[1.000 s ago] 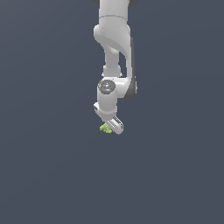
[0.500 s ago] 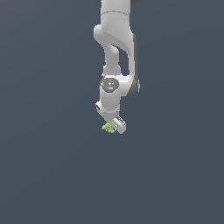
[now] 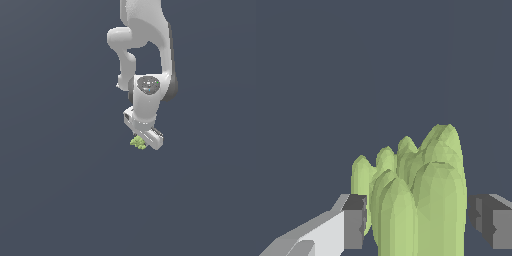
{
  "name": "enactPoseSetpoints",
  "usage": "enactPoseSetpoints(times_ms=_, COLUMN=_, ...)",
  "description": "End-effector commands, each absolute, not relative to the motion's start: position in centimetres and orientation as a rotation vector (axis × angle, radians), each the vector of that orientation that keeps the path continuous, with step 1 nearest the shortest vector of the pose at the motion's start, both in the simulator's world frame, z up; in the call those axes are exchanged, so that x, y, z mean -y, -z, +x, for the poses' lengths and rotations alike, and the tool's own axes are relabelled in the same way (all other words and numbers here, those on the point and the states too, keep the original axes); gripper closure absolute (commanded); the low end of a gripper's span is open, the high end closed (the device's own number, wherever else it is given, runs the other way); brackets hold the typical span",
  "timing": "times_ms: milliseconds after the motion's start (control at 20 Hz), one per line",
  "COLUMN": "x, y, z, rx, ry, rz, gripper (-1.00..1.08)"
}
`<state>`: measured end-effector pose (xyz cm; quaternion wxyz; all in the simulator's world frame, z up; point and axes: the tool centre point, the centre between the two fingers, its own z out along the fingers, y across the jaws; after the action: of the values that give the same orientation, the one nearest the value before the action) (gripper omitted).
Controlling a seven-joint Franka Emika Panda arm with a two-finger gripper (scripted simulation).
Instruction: Pick up the object and move it to a goal position.
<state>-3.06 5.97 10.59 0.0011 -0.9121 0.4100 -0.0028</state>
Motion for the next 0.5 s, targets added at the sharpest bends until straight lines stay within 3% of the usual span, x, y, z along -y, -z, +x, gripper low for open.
enactPoseSetpoints(times_ms=0, x=-8.2, y=-12.5, z=-2.5, rx=-1.289, ry=0.008, rz=-2.864, gripper=1.08)
enactPoseSetpoints(times_ms=450, x=-16.4, y=-19.6, z=-0.2, rx=-1.291, ry=0.005, rz=-2.865, gripper=1.08)
